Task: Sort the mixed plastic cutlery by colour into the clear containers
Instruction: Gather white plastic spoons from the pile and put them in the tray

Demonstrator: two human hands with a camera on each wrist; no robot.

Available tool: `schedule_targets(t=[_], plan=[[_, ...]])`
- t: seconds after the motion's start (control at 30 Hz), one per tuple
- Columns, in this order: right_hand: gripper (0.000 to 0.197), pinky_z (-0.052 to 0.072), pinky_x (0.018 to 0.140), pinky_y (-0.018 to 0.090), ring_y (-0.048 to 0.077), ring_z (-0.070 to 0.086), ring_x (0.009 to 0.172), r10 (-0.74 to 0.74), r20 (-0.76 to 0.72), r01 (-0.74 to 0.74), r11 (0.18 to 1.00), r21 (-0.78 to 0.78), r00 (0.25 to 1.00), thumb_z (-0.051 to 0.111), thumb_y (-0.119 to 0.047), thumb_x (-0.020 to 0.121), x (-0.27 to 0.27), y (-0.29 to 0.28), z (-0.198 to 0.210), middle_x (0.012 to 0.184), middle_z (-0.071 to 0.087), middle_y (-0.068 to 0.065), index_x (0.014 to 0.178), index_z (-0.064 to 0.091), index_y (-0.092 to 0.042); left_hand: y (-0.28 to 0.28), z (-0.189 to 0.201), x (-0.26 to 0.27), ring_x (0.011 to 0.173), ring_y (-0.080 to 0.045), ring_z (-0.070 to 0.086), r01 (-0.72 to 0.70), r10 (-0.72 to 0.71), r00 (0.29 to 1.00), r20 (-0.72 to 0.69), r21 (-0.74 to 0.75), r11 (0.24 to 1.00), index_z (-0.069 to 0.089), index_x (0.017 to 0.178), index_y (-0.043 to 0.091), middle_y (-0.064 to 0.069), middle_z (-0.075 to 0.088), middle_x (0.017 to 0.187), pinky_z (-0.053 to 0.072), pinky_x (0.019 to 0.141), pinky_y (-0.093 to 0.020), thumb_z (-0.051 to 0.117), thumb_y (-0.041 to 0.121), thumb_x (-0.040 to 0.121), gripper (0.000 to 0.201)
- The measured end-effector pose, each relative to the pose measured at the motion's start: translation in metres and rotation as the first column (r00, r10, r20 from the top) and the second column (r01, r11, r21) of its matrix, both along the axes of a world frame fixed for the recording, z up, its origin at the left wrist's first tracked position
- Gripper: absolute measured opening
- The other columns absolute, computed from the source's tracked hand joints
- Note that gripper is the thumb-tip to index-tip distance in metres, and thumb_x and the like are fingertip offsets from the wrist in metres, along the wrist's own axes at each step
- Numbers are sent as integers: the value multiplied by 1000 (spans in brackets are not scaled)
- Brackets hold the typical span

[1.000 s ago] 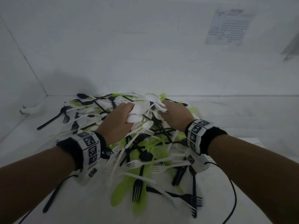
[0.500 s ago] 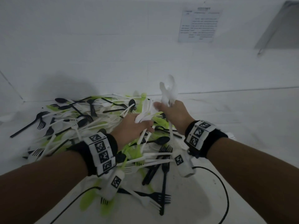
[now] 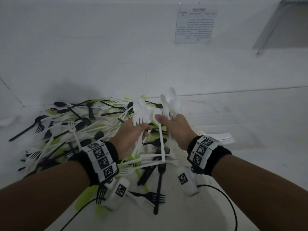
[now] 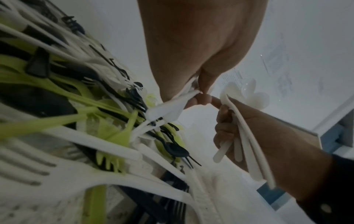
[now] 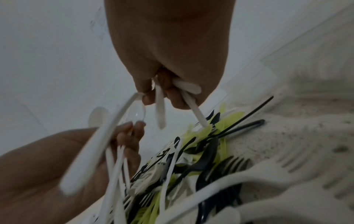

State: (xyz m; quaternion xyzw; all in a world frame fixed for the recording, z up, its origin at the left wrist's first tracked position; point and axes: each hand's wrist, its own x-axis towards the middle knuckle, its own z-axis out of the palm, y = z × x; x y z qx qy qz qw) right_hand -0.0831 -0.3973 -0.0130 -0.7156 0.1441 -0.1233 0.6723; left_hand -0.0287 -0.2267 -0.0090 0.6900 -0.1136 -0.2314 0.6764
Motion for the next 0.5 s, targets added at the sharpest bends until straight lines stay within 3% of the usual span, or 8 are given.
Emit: schedule_targets(t=[0.07,0.17,0.23,0.33,0.4,0.5], plan=[[18,58,70,28,14,73,75,26,10,-27,999,30,1000,71,-24,97,-1,10,-3,80,77,0,94,74,-6,-4,2,-5,74,-17,61,41,-40,999,17,-27,999,68,115,2,-12,72,95,51,74,-34,56,10,104,18],[19,62,77,36,22,75,86,-8,23,6,999,53,1000,67,-24,99,1,17,-6,92,78,7,100,74,-7,-7,3,-10,84,-24,70,48,-48,998,39,-18,999,70,115,4,-12,76,99,56,81,-36,54,14,106,21],[16,60,82,40,26,74,90,-112,17,110,989,98,994,67,-27,99,3,14,-5,99,77,10,101,72,-12,-5,2,-11,85,-28,69,23,-23,1000,16,4,1000,67,117,0,-13,74,98,56,81,-39,53,17,106,24],[17,56,70,29,14,68,78,-221,22,217,969,117,975,69,-30,98,4,5,-5,86,71,3,98,71,-14,3,-1,-9,81,-29,65,29,-29,1000,-13,44,999,64,115,-1,-17,71,94,52,71,-35,56,22,105,26],[20,58,70,30,14,70,76,-139,31,135,984,119,990,70,-30,97,3,9,-2,82,73,1,99,73,-10,6,-2,-9,83,-30,66,73,-72,997,-37,39,997,66,116,1,-17,74,98,54,77,-40,57,24,105,28],[25,62,79,51,36,74,84,-1,35,-7,973,232,999,68,-25,99,6,20,-1,95,76,22,104,73,-1,5,-2,-11,91,-30,71,144,-142,989,-44,42,989,68,120,3,-17,75,109,59,83,-39,56,25,106,29]])
